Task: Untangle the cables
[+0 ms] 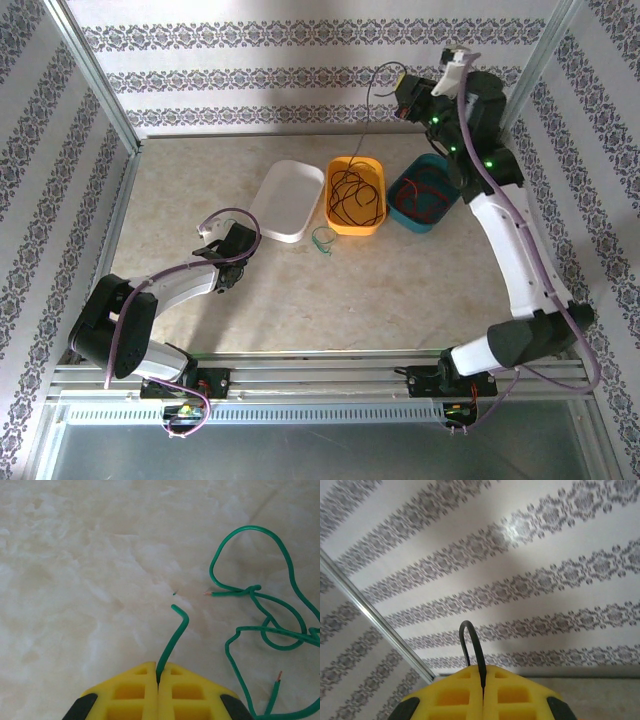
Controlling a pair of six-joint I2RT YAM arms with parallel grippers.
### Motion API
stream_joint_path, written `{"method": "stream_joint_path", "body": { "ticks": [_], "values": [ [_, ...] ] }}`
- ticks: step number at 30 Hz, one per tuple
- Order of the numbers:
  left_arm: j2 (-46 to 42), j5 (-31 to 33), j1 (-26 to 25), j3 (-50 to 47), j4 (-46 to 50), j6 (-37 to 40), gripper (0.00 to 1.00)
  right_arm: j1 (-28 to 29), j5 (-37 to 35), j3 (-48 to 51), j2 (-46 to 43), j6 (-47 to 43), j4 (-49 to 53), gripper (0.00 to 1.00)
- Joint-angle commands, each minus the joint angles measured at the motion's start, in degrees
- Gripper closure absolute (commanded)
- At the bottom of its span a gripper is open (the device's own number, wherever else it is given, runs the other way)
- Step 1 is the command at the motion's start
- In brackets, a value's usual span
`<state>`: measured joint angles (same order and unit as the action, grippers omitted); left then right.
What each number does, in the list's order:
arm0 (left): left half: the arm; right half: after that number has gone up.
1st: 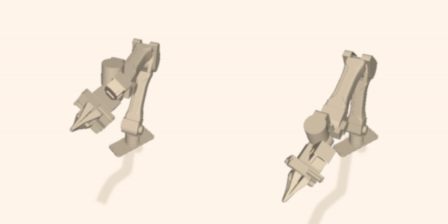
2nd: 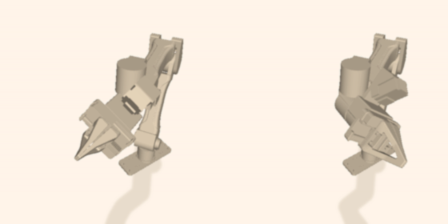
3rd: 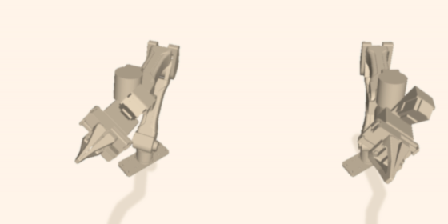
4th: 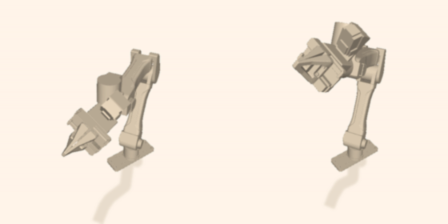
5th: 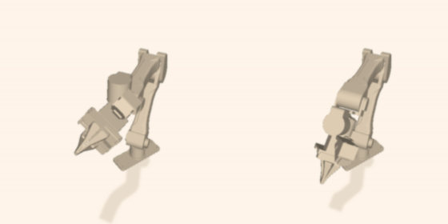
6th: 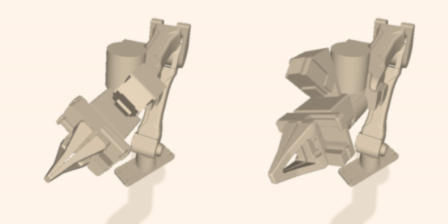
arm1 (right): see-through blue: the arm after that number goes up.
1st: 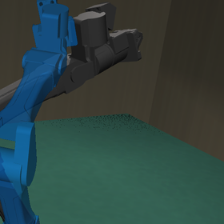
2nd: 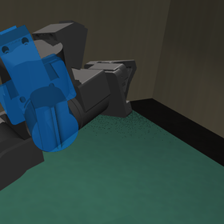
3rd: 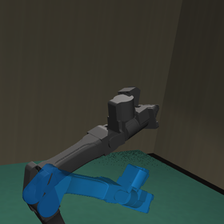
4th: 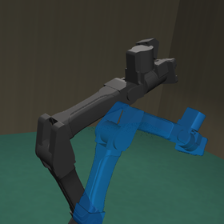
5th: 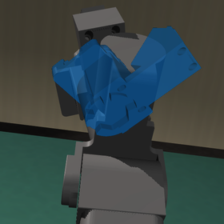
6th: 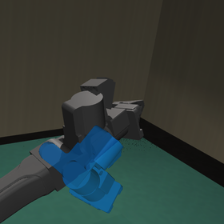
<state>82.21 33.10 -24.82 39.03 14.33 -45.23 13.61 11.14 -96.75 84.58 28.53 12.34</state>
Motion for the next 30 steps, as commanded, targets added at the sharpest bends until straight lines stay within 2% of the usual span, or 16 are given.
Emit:
{"method": "stream_joint_path", "body": {
  "ticks": [1,6,10,24,30],
  "values": [
    [-0.39,-0.13,-0.96,0.42,1.24,-0.62,1.0,-0.48,-1.49,5.0,1.19,-0.81,-0.45,1.0],
    [0.29,-0.63,-0.94,0.83,0.79,-0.38,1.0,-0.72,-1.9,13.54,5.91,-0.5,1.13,1.0],
    [0.93,-1.11,-1.02,1.36,0.81,-0.04,1.0,-0.54,-0.35,14.41,12.5,0.0,5.61,1.0],
    [0.76,-0.94,-1.83,1.38,1.89,-0.43,1.0,0.41,-4.29,1.41,32.46,1.26,16.55,1.0],
    [0.76,-0.87,-2.03,1.72,2.54,-0.17,1.0,0.56,-11.94,-1.23,34.84,3.45,19.83,1.0]
  ]
}}
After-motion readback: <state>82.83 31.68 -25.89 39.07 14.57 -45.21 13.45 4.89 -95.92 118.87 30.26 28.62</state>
